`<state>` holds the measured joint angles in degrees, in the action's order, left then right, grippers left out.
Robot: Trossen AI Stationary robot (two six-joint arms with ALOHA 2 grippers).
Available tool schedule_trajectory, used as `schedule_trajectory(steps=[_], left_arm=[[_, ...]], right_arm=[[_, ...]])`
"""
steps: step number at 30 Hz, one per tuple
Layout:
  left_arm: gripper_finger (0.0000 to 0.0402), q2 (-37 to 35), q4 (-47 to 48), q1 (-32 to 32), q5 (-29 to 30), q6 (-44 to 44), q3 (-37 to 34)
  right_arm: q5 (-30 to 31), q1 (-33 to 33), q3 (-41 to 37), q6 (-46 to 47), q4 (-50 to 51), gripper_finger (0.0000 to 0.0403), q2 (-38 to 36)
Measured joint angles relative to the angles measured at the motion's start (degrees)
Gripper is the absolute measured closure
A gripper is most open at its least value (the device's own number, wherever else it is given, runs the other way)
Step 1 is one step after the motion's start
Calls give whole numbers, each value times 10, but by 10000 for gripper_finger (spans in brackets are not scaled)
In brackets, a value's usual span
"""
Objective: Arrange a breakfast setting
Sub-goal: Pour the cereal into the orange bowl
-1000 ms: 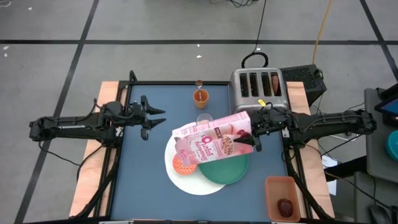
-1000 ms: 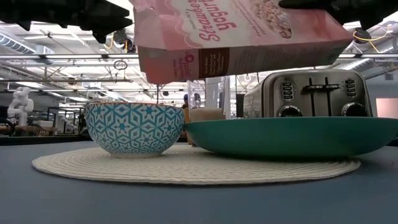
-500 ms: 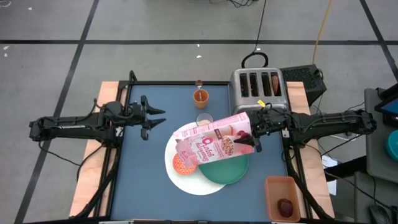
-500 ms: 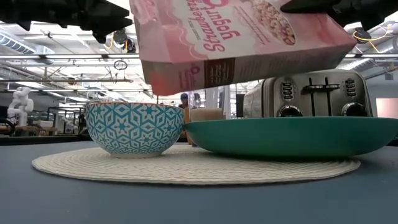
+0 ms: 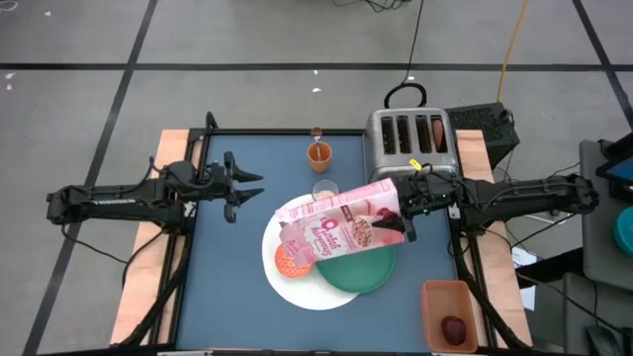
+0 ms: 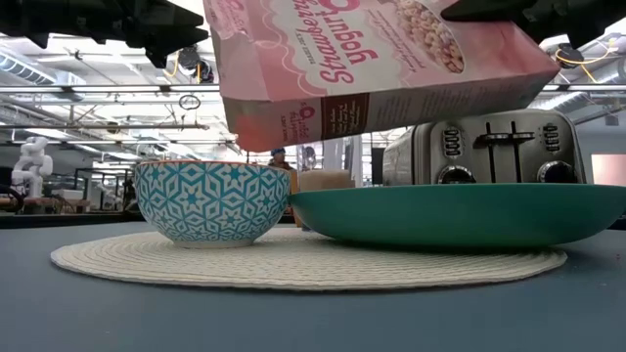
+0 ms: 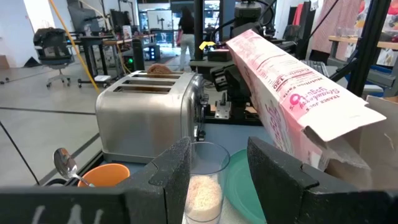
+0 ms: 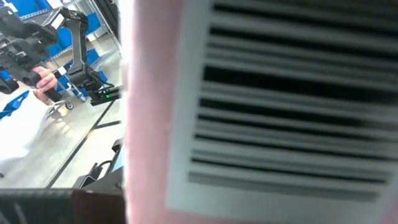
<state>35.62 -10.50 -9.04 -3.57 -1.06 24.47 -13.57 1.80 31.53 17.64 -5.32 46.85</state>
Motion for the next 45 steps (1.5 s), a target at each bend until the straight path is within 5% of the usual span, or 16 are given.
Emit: schedule_trajectory(steps=[19,28,45], left_arm=[[238,0,0,0,0,2,0],[238,0,0,0,0,2,0],[238,0,0,0,0,1,0]], right_arm=[[1,0,0,-37,0,149,0],[19,5,74,-84,122,149,2],[13,0,76,-88,90,149,38]])
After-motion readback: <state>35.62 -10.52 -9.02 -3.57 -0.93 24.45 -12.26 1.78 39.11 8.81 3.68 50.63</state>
